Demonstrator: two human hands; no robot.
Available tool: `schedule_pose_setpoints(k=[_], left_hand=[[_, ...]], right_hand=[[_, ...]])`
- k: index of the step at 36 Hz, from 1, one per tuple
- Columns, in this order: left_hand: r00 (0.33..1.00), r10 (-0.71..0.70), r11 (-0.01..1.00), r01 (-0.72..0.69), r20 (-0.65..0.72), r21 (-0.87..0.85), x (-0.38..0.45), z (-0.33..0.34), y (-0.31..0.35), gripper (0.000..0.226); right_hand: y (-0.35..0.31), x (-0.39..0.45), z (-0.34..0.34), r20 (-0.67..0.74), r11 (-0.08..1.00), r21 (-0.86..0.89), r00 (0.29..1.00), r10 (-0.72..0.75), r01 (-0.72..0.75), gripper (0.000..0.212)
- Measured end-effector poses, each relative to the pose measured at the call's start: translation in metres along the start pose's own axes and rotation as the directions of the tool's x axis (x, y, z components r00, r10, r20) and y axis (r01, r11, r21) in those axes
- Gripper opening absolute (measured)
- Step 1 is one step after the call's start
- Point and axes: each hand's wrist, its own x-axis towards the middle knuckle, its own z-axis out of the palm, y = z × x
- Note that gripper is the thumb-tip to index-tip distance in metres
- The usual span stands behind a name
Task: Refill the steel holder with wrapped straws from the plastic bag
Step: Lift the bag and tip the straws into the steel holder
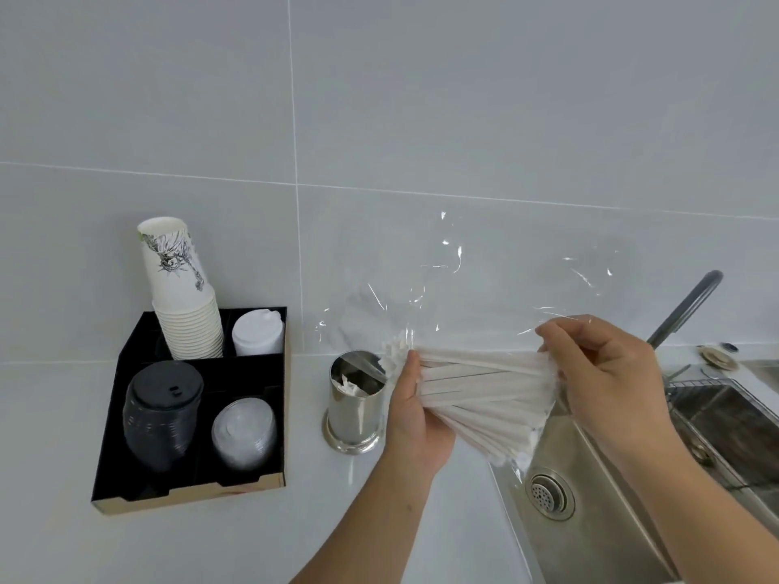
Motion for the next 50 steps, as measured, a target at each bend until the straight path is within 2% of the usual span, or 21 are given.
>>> schedule_pose_setpoints(k=[10,14,17,22,26,31,36,40,47,50], left_hand=[[0.994,-0.099,0.995,0.100,0.044,-0.022,-0.001,-0.003,-0.028,0.062],[0.990,-0.133,0.988,0.136,0.037,-0.080,0.000,-0.003,-0.034,0.065],[0.992,-0.127,0.985,0.129,0.027,-0.113,0.003,-0.005,-0.034,0.057],[0.987,-0.158,0.957,0.160,0.025,-0.243,0.012,-0.015,-0.034,0.059],[0.988,-0.153,0.934,0.132,-0.036,-0.331,0.018,-0.026,-0.031,0.055],[0.973,-0.189,0.923,0.129,-0.135,-0.363,0.023,-0.031,-0.027,0.057],[0.962,-0.223,0.905,0.145,-0.156,-0.400,0.032,-0.032,-0.024,0.059],[0.964,-0.220,0.902,0.142,-0.151,-0.408,0.037,-0.030,-0.018,0.073],[0.967,-0.199,0.897,0.114,-0.160,-0.426,0.040,-0.030,-0.011,0.066],[0.967,-0.193,0.899,0.106,-0.166,-0.424,0.039,-0.027,-0.009,0.078]], right_hand=[[0.000,-0.005,-0.010,-0.028,0.999,-0.047,1.000,0.013,-0.015,0.017],[-0.001,-0.004,-0.012,-0.043,0.995,-0.099,0.999,0.003,-0.007,0.017],[-0.003,-0.003,-0.013,-0.042,0.993,-0.117,0.999,0.001,-0.006,0.018],[-0.006,-0.001,-0.010,-0.038,0.991,-0.131,0.999,0.006,-0.011,0.018],[-0.008,0.001,-0.006,-0.051,0.990,-0.141,0.999,0.004,-0.011,0.018],[-0.009,0.005,0.000,-0.062,0.989,-0.150,0.998,-0.003,-0.007,0.017],[-0.010,0.012,0.008,-0.065,0.986,-0.163,0.997,-0.033,0.022,0.024],[-0.011,0.022,0.015,-0.042,0.988,-0.153,0.999,-0.032,0.025,0.019],[-0.022,0.039,0.033,0.032,0.972,-0.211,0.995,-0.094,0.099,0.022],[-0.025,0.043,0.037,0.060,0.962,-0.237,0.990,-0.125,0.136,0.024]])
